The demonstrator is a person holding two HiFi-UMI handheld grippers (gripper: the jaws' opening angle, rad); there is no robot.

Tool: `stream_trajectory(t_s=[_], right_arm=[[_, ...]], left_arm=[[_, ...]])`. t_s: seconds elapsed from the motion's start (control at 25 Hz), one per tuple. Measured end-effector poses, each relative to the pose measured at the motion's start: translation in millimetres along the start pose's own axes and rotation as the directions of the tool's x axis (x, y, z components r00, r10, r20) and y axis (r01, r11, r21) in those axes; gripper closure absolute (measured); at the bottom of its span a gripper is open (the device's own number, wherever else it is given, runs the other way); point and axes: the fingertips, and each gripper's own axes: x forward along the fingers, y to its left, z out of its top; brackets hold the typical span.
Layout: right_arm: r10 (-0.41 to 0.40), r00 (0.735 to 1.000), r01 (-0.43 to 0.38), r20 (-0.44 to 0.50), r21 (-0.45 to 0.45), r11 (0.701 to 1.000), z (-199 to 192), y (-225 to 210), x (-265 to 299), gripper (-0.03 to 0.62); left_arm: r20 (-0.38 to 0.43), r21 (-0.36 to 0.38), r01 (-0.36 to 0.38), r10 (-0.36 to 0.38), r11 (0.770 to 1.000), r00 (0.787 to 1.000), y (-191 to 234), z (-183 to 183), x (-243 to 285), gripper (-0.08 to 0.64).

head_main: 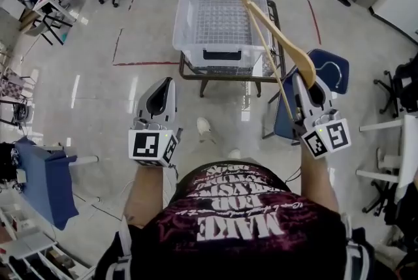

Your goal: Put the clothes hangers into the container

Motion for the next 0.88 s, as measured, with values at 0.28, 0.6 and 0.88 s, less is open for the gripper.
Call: stream_trajectory(t_s=[0.28, 0.6, 0.88], right_arm=[[-0.021, 1.000, 0.021, 0.007, 0.001, 1.000, -4, -8, 46, 0.532], [-0.054, 0.999, 0.054, 0.010, -0.015, 0.998, -2, -30, 105, 0.532], [-0.064, 0.998, 0.064, 0.002, -0.026, 0.998, 0, -35, 161, 0.532]], left_arm=[[0.010, 0.001, 0.026, -0.026, 1.000, 1.000, 35, 3, 45, 0.554], [0.029, 0.005, 0.077, -0.078, 0.997, 0.997, 68, 11, 118, 0.554], [0.032, 0.011, 0.098, -0.098, 0.995, 0.995, 105, 14, 165, 0.554]])
